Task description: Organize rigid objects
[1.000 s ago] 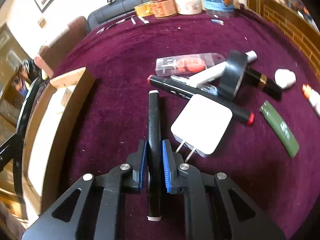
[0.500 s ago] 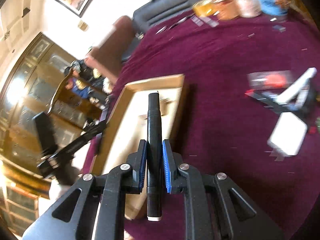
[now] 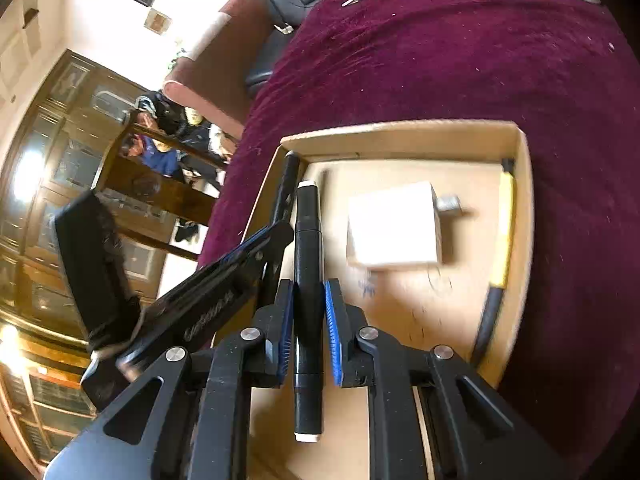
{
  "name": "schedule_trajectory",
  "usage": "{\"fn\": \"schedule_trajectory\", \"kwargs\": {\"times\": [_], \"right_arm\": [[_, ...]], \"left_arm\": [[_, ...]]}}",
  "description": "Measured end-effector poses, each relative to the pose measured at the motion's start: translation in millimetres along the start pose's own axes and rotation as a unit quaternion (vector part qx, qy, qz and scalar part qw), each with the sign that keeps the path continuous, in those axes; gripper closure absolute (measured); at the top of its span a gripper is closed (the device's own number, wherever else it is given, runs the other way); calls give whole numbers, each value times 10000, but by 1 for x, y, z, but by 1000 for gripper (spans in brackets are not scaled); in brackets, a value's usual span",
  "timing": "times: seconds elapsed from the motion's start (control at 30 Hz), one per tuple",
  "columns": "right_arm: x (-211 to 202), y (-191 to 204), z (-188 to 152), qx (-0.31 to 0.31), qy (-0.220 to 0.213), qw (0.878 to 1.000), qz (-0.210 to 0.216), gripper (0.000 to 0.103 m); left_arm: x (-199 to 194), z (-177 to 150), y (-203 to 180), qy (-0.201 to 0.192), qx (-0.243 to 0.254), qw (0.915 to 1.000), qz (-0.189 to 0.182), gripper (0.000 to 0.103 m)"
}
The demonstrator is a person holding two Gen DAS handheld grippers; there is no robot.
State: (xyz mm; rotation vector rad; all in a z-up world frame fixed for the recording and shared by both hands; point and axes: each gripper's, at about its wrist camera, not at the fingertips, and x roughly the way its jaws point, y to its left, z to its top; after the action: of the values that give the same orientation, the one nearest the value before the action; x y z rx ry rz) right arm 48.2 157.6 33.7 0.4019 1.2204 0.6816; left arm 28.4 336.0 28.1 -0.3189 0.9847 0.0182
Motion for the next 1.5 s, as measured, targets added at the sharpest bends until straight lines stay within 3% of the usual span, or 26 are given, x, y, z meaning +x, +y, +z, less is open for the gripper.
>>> {"fn": "schedule_trajectory", "kwargs": {"times": [0.2,0.27,0.4,0.47,0.53,0.73,0.93,0.97,1.03,1.07,1.13,1.27,1.4,1.5], "right_arm": [[17,4,16,30,-3,9994,-333,89],[20,4,18,38,5,9993,-376,87],[18,4,23,9,-45,9991,-430,86],[14,4,23,-13,-71,9992,-403,86],[7,4,22,-70,-100,9992,-383,86],[-45,1,8,-334,-414,9981,-298,86],[-144,-25,-23,-776,-1282,9841,-950,86],[-164,-33,-29,-832,-1475,9793,-1111,82],[-205,-53,-42,-875,-1893,9650,-1589,55],[-218,-62,-44,-827,-2021,9599,-1757,35],[-251,-95,-52,-547,-2293,9502,-2036,32],[-278,-147,-62,57,-2313,9506,-2069,32],[-273,-179,-73,316,-2108,9595,-1842,32],[-248,-184,-78,380,-1815,9715,-1475,32]], "left_arm": [[2,0,8,59,-117,9999,69,90],[-4,1,10,54,-181,9998,0,78],[-30,-1,16,-206,-274,9994,-101,68],[-46,-5,18,-391,-307,9987,-100,55],[-58,-9,19,-529,-370,9978,-116,51],[-90,-30,5,-755,-402,9957,-357,47],[-122,-51,-32,-934,-103,9924,-791,37],[-126,-55,-39,-985,-43,9918,-815,35],[-133,-64,-55,-1039,35,9903,-923,33],[-135,-67,-61,-1040,24,9895,-1007,33],[-137,-79,-73,-1010,-47,9867,-1270,33],[-133,-106,-100,-893,-139,9823,-1640,33],[-117,-125,-130,-522,-81,9845,-1674,33],[-119,-131,-143,-459,-78,9855,-1633,33]]}}
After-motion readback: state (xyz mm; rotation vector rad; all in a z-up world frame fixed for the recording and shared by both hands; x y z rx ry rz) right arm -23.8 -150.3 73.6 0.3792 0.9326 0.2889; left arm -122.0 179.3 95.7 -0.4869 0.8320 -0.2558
